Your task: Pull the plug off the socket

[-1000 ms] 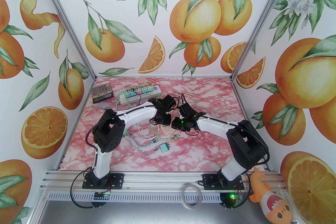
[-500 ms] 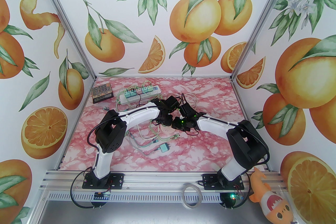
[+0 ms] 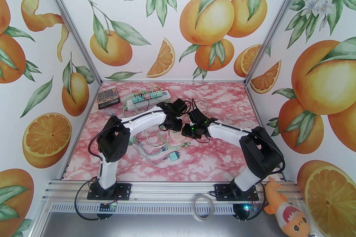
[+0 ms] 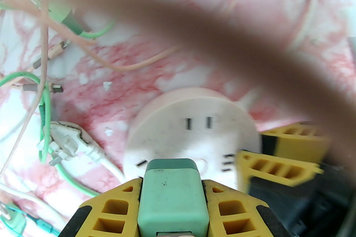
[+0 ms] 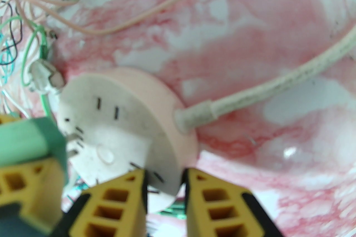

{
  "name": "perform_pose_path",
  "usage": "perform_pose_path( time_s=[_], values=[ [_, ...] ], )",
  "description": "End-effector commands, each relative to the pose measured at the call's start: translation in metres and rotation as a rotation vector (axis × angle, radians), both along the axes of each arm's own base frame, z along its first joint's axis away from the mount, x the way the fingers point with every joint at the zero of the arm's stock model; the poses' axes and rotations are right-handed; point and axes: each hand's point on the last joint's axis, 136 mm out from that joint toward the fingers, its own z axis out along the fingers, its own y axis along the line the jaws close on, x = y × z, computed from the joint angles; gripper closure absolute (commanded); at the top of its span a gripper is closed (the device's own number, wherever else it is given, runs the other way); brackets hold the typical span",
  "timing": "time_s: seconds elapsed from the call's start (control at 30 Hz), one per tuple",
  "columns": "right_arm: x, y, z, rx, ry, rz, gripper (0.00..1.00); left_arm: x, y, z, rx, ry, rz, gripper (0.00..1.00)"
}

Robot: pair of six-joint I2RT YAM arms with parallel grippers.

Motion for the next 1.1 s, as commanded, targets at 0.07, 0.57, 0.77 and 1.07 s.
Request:
perform_pose_path(
  time_s=[0.07, 0.57, 0.77, 1.07],
  values=[
    [-0.051, -0.05, -0.064, -0.267, 0.209, 0.002, 0.74, 0.002, -0.003, 0.016, -0.046, -0.023, -0.014, 0.99],
    [-0.04, -0.047, -0.05, -0.256, 0.159, -0.001, 0.73, 0.024, 0.035, 0.07, -0.008, -0.149, 0.037, 0.99],
    [-0.01, -0.029, 0.005, -0.18, 0.0, 0.021, 0.61, 0.03, 0.06, 0.101, -0.022, -0.209, 0.087, 0.99],
    [0.035, -0.03, 0.107, -0.116, -0.266, -0.016, 0.12, 0.027, 0.116, 0.134, -0.065, -0.278, 0.201, 0.98]
  ],
)
